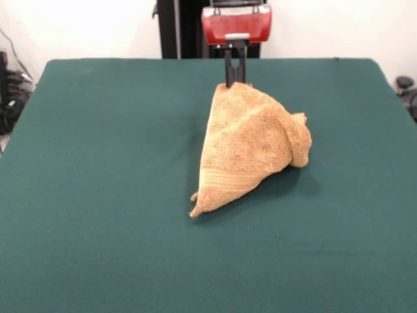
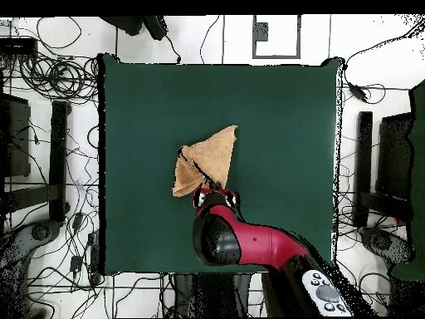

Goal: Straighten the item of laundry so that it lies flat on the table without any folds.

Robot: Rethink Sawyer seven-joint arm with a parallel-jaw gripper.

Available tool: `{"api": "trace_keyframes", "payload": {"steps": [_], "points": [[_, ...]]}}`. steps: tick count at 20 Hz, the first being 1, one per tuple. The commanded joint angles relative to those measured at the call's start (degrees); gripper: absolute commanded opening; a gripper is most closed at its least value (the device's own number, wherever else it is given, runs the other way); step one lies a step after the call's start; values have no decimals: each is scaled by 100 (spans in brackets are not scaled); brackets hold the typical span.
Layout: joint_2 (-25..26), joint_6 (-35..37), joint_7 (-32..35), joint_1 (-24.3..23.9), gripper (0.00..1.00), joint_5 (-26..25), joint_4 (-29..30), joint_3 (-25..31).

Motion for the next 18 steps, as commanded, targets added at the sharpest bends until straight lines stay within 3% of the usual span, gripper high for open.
{"api": "trace_keyframes", "payload": {"steps": [1, 10, 18], "points": [[-34, 288, 952, 549, 0, 331, -190, -293], [-596, 2075, 61, 1240, 0, -56, -991, -1460], [-571, 2205, 52, 1211, 0, -623, -1254, -1522]]}}
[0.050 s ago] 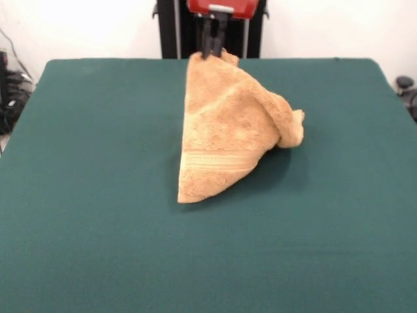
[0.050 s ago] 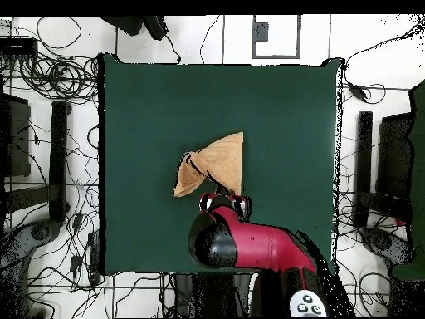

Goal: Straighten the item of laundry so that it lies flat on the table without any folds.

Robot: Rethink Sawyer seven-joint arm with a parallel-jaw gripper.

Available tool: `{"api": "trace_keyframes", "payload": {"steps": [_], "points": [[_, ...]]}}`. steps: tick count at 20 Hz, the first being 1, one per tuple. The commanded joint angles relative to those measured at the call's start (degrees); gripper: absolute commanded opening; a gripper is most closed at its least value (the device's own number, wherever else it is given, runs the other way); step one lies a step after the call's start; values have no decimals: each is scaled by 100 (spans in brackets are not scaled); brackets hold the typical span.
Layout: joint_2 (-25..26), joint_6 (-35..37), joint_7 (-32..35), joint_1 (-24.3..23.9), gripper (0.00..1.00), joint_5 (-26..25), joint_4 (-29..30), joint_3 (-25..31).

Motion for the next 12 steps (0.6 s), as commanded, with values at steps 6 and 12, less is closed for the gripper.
{"api": "trace_keyframes", "payload": {"steps": [6, 12], "points": [[88, 545, 547, 729, 0, -538, -698, -611], [149, 541, 750, 1152, 0, -511, -796, -1059]]}}
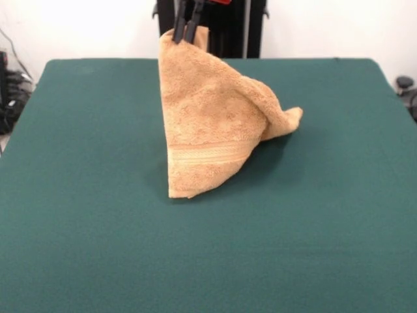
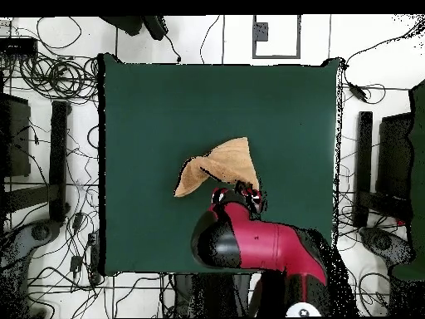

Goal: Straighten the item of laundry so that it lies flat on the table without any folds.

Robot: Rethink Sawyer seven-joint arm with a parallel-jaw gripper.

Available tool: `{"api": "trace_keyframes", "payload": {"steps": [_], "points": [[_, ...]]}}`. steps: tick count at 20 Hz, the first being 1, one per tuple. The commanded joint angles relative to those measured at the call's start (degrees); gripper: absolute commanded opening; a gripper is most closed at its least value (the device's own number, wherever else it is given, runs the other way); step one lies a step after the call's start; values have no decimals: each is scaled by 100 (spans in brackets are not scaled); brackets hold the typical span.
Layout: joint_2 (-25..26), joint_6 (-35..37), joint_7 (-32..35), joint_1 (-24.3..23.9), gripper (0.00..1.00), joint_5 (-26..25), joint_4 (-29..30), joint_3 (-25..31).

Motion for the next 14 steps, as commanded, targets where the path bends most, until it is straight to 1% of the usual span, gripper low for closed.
{"api": "trace_keyframes", "payload": {"steps": [1, 11, 14], "points": [[222, 442, 751, 526, 0, -140, -278, -317], [333, 327, 823, 717, 0, -12, -311, -498], [389, 225, 887, 886, 0, -57, -394, -711]]}}
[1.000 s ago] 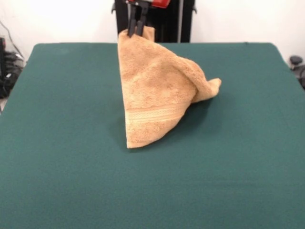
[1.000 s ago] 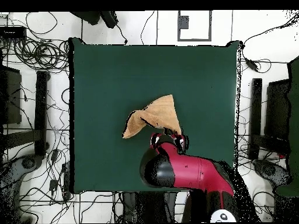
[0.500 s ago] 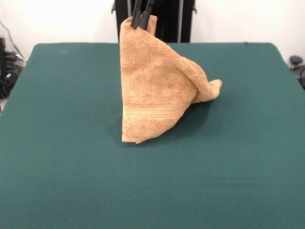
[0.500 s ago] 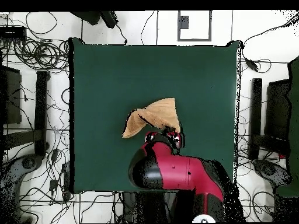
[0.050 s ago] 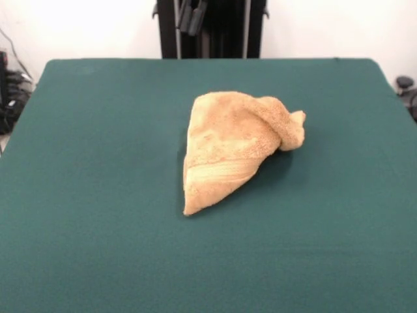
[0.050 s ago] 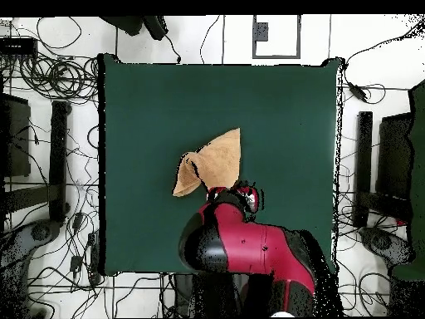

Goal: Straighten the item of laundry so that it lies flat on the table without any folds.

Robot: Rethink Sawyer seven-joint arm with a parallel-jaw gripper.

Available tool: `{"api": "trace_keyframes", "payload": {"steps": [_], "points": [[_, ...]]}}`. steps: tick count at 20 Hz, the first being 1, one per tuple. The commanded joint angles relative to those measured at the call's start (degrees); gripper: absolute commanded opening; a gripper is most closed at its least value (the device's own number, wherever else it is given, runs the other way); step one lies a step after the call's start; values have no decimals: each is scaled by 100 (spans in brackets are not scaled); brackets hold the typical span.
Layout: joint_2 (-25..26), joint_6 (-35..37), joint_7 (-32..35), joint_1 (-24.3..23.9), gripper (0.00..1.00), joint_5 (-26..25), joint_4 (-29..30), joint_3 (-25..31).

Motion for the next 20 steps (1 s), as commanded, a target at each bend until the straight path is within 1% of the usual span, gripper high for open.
{"api": "trace_keyframes", "payload": {"steps": [1, 2, 5, 9, 13, 15, 16, 17, 18, 20], "points": [[432, 145, 937, 437, 0, -62, -221, -314], [539, -54, 1042, 637, 0, -110, -305, -569], [713, -348, 1141, 848, 0, -88, -360, -851], [687, -435, 981, 717, 0, -55, -319, -761], [596, -369, 841, 523, 0, -7, -229, -537], [533, -433, 803, 265, 0, 38, -93, -246], [436, -520, 787, -184, 0, 131, 159, 268], [410, -615, 781, -467, 0, 156, 301, 590], [405, -733, 749, -934, 0, 181, 494, 1144], [488, -924, 771, -1457, 0, 160, 687, 1812]]}}
